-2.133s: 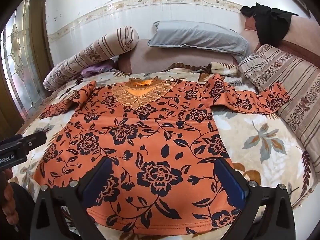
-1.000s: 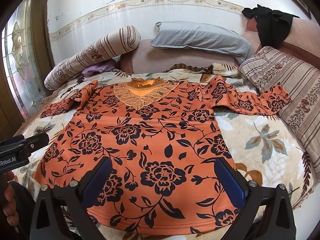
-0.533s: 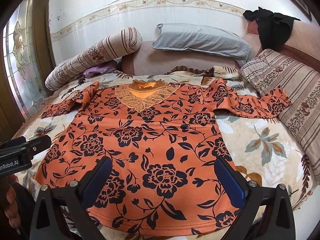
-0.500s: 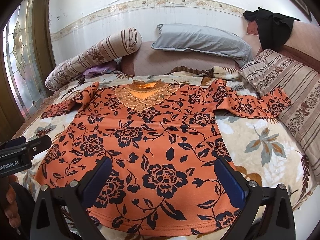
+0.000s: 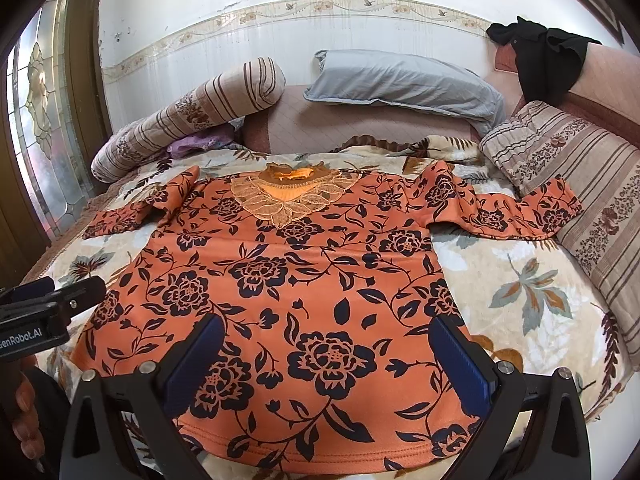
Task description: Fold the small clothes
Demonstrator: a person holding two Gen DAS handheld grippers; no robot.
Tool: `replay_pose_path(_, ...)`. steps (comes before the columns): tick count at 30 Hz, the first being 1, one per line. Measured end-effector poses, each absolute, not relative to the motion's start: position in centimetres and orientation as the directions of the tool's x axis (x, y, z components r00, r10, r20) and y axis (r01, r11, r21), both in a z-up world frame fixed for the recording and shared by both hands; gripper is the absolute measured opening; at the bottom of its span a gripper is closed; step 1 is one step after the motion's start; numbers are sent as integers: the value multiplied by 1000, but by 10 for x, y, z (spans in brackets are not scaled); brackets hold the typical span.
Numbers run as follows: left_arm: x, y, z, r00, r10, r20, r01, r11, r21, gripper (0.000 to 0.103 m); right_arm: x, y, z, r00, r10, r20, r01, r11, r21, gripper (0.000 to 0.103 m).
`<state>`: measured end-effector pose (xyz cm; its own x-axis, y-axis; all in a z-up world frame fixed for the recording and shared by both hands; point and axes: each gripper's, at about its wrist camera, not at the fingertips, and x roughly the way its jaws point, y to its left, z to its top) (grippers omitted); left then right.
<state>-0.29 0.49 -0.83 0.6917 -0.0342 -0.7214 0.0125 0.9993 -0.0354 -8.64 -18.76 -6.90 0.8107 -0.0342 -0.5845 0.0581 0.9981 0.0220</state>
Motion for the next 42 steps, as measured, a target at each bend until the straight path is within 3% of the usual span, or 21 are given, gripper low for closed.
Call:
replay_pose_path(26,10,21,-16,676,-41,-735,-4,998,-60,103,-77,-202,-64,812,5,-583,40,997,65,103)
replay_pose_path(32,54,88,-35,653,91,-752,-168,985,-26,103,-52,-318,-54,810,106,-577,153,911,382,103)
replay_pose_path(37,102,154,-60,599,242,-763,-328,944,42,103,-19,-467,-73,814,45,-579,368,732,574,103)
replay_pose_path(42,132,205,-73,558,344,-755,-485,873,39,103,25,-574,-95,765,-69,-640,543,605,583,97)
